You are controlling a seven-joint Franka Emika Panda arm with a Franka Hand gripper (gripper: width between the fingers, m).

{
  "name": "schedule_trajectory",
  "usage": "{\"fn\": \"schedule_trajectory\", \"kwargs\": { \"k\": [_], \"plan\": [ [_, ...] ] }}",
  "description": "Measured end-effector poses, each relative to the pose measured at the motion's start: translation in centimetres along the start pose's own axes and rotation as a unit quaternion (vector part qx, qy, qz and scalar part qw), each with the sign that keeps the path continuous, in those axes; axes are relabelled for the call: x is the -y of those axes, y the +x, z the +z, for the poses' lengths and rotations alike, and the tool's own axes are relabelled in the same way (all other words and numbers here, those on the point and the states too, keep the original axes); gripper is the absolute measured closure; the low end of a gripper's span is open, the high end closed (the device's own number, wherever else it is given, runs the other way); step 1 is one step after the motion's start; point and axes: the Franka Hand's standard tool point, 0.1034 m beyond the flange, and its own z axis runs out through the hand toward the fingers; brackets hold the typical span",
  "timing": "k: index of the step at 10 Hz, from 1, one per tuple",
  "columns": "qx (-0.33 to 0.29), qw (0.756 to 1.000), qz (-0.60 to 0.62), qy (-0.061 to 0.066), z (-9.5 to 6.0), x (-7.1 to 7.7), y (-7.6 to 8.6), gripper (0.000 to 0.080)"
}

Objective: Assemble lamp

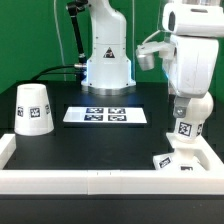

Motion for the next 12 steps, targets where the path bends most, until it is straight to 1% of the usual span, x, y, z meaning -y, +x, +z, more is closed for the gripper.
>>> {"fn": "schedule_trajectory", "kwargs": {
  "k": [1,2,3,4,6,8,10,11,12],
  "plan": [
    [0.000,1.000,0.004,0.000,0.0,0.0,0.0,0.0517],
    [-0.001,0.999,0.037,0.000,0.0,0.1,0.3,0.0517],
    [0.000,0.998,0.059,0.000,0.0,0.0,0.1,0.0720],
    [0.000,0.998,0.066,0.001,0.1,0.0,-0.3,0.0777],
    [0.000,0.998,0.066,0.001,0.1,-0.1,-0.4,0.0797],
    [0.000,0.998,0.067,0.001,0.1,-0.1,-0.6,0.0797],
    [0.000,1.000,0.020,0.000,0.0,-0.3,-1.2,0.0786],
    [-0.001,1.000,0.022,-0.001,-0.1,-0.5,-1.4,0.0618],
    [-0.001,1.000,0.022,-0.004,-0.3,-0.7,-1.4,0.0398]
  ]
}}
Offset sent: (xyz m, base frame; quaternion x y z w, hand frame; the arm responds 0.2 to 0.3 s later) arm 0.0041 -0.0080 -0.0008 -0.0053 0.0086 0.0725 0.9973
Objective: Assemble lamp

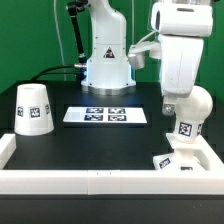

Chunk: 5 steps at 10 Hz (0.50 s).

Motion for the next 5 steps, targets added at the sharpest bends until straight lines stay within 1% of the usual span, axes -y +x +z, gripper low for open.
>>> {"fn": "schedule_trajectory", "kwargs": {
  "k": [1,2,3,4,5],
  "plan": [
    [0.000,1.000,0.001,-0.001,-0.2,-0.1,0.0,0.0398],
    [-0.001,1.000,0.006,-0.002,-0.2,0.0,0.3,0.0261],
    [-0.003,1.000,0.007,-0.002,-0.4,0.1,0.9,0.0153],
    [-0.005,1.000,0.004,-0.002,-0.5,0.2,1.3,0.0153],
    [-0.006,1.000,0.002,-0.003,-0.6,0.1,1.5,0.0109]
  ]
}}
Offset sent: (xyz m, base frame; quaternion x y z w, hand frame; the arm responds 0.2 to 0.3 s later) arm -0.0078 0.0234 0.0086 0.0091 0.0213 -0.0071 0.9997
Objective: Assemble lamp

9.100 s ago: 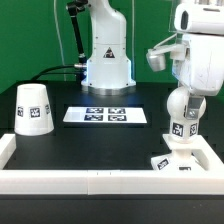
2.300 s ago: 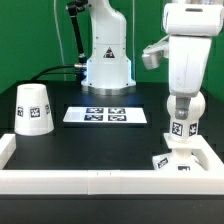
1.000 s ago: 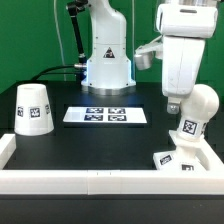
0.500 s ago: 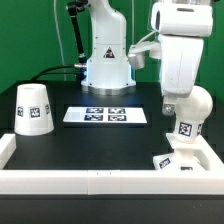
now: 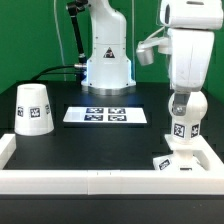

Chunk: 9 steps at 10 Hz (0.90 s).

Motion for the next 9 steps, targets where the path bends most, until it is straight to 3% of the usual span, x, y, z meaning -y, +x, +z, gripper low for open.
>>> {"fn": "schedule_trajectory", "kwargs": {
  "k": [3,9],
  "plan": [
    [0.003,1.000,0.009,0.011,0.9,0.5,0.4,0.0102],
    [0.001,0.999,0.028,0.019,1.5,1.0,2.0,0.0101]
  ]
}}
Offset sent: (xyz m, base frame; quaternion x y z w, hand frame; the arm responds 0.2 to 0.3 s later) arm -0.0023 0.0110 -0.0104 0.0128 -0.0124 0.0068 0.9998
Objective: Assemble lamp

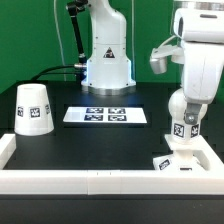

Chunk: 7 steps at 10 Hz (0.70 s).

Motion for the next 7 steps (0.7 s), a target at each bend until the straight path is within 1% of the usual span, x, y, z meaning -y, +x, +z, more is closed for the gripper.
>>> {"fn": "schedule_trajectory", "kwargs": {
  "k": [1,2,3,5,7],
  "plan": [
    [0.000,1.000,0.001,0.000,0.03,-0.01,-0.07,0.0128],
    [0.000,1.000,0.004,0.000,0.03,-0.04,-0.12,0.0128],
    [0.000,1.000,0.016,0.000,0.03,-0.05,-0.15,0.0224],
    [-0.001,1.000,0.026,0.000,0.04,-0.07,-0.22,0.0224],
    [-0.001,0.994,0.113,0.000,0.05,-0.07,-0.27,0.0224]
  ]
}}
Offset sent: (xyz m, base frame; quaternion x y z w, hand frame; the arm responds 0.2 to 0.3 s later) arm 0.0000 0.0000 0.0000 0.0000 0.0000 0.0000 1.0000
